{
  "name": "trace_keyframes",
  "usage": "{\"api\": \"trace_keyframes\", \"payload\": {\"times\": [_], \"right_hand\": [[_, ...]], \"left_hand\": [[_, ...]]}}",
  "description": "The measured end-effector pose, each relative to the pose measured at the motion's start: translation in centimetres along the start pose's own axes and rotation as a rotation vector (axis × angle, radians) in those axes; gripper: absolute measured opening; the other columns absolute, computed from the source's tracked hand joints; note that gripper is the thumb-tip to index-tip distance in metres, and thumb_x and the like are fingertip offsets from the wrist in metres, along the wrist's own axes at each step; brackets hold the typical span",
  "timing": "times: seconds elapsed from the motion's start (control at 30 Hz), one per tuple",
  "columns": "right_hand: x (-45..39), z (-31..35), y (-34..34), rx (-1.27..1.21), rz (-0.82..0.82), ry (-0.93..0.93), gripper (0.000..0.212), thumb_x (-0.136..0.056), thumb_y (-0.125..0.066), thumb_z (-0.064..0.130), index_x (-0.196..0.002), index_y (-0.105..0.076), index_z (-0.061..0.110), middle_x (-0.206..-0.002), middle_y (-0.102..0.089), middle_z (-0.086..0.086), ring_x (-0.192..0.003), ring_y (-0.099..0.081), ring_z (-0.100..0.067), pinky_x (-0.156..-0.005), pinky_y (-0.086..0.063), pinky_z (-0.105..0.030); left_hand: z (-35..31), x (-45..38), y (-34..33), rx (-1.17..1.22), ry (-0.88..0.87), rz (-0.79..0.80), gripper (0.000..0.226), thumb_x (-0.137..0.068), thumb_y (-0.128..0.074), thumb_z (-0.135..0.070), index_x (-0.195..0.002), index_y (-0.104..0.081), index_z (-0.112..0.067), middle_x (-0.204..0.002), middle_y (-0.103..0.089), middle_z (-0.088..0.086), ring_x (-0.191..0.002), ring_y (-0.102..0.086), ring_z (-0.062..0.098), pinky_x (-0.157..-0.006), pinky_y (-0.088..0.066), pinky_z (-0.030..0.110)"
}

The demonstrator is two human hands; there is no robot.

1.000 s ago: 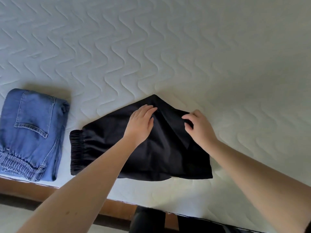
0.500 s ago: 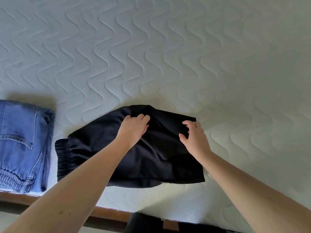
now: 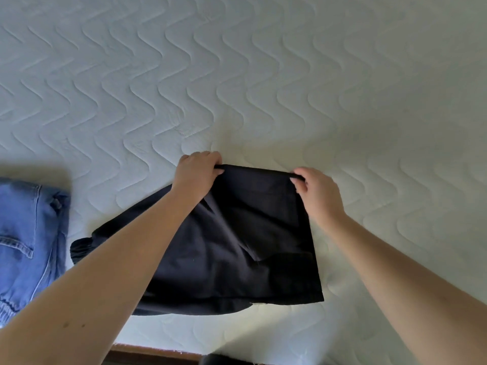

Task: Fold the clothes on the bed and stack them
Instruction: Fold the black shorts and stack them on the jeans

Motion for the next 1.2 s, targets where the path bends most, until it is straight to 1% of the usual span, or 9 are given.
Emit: {"api": "trace_keyframes", "payload": {"times": [0.17, 0.3, 0.4, 0.5, 0.63, 0.77, 0.9, 1.07, 1.2], "right_hand": [[-4.1, -2.1, -1.9, -0.430, 0.210, -0.301, 0.019, -0.095, -0.057, 0.007, -0.109, -0.067, 0.015, -0.104, -0.068, -0.007, -0.086, -0.067, -0.020, -0.086, -0.057, -0.037], [-4.5, -2.1, -3.6, -0.836, 0.245, -0.477, 0.025, -0.090, -0.065, 0.015, -0.111, -0.062, 0.029, -0.113, -0.066, 0.004, -0.106, -0.062, -0.012, -0.089, -0.052, -0.032], [-4.7, -2.1, -3.8, -0.820, 0.211, -0.427, 0.033, -0.088, -0.068, 0.009, -0.117, -0.063, 0.022, -0.113, -0.067, 0.006, -0.101, -0.061, -0.004, -0.085, -0.046, -0.023], [-4.7, -3.7, -2.3, -0.761, 0.053, -0.524, 0.018, -0.093, -0.059, 0.012, -0.108, -0.064, 0.020, -0.104, -0.068, 0.000, -0.094, -0.063, -0.015, -0.083, -0.052, -0.028], [-1.9, -2.5, 1.2, -0.194, -0.136, -0.211, 0.019, -0.093, -0.053, 0.015, -0.107, -0.065, 0.019, -0.097, -0.064, 0.004, -0.081, -0.058, -0.011, -0.075, -0.043, -0.024], [5.5, 2.7, -3.6, -0.096, 0.259, 0.196, 0.041, -0.082, -0.067, 0.020, -0.123, -0.061, 0.022, -0.114, -0.059, 0.002, -0.099, -0.057, -0.013, -0.089, -0.046, -0.031], [11.0, 4.0, -8.7, 0.241, 0.454, 0.279, 0.084, -0.071, -0.078, 0.048, -0.144, -0.042, 0.028, -0.147, -0.039, -0.004, -0.134, -0.038, -0.025, -0.107, -0.033, -0.046], [9.1, 4.6, -7.2, 0.154, 0.156, 0.269, 0.025, -0.082, -0.076, 0.022, -0.106, -0.073, 0.019, -0.110, -0.067, -0.001, -0.100, -0.064, -0.026, -0.085, -0.049, -0.041], [5.5, 2.2, -5.1, -0.147, 0.178, 0.072, 0.019, -0.094, -0.064, 0.025, -0.106, -0.072, 0.013, -0.099, -0.072, -0.001, -0.091, -0.065, -0.018, -0.077, -0.042, -0.023]], "left_hand": [[2.6, -1.8, -0.9, 0.302, 0.175, 0.117, 0.011, -0.095, -0.059, -0.036, -0.097, -0.061, -0.025, -0.093, -0.065, -0.004, -0.084, -0.056, 0.017, -0.074, -0.047, 0.032], [3.1, -2.5, -2.1, 0.458, 0.237, 0.172, 0.008, -0.095, -0.060, -0.034, -0.097, -0.061, -0.026, -0.096, -0.064, -0.009, -0.089, -0.057, 0.011, -0.074, -0.040, 0.023], [2.9, -2.5, -2.8, 0.491, 0.259, 0.177, 0.006, -0.096, -0.058, -0.031, -0.098, -0.060, -0.026, -0.092, -0.063, -0.011, -0.087, -0.058, 0.011, -0.066, -0.039, 0.018], [2.7, -2.1, -2.6, 0.590, 0.304, 0.118, 0.009, -0.100, -0.048, -0.030, -0.105, -0.055, -0.026, -0.084, -0.060, -0.012, -0.082, -0.059, 0.013, -0.062, -0.040, 0.017], [2.9, -0.8, -0.3, 0.650, 0.226, -0.033, 0.036, -0.093, -0.037, -0.005, -0.115, -0.058, -0.026, -0.107, -0.062, -0.004, -0.093, -0.058, 0.014, -0.089, -0.048, 0.033], [2.2, 2.1, -0.3, 0.407, -0.076, 0.076, 0.060, -0.077, -0.043, 0.011, -0.118, -0.063, -0.027, -0.135, -0.050, -0.001, -0.126, -0.044, 0.022, -0.109, -0.035, 0.045], [1.8, 3.8, -1.8, 0.299, -0.144, 0.178, 0.047, -0.083, -0.061, -0.007, -0.122, -0.062, -0.033, -0.152, -0.032, 0.000, -0.142, -0.028, 0.021, -0.110, -0.027, 0.047], [1.7, 2.4, -1.7, 0.272, -0.094, 0.202, 0.030, -0.090, -0.065, -0.030, -0.120, -0.061, -0.033, -0.136, -0.048, -0.008, -0.125, -0.048, 0.016, -0.107, -0.033, 0.044], [1.9, 0.8, -0.9, 0.346, -0.021, 0.161, 0.021, -0.090, -0.066, -0.034, -0.111, -0.064, -0.031, -0.114, -0.058, -0.008, -0.096, -0.054, 0.011, -0.102, -0.040, 0.043]]}}
Point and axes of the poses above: each hand's wrist, its own x-axis away from the middle knuckle, its own y-axis out of the back of the hand, z = x × y, the point moved 8 cm from there along -x, towards the middle knuckle
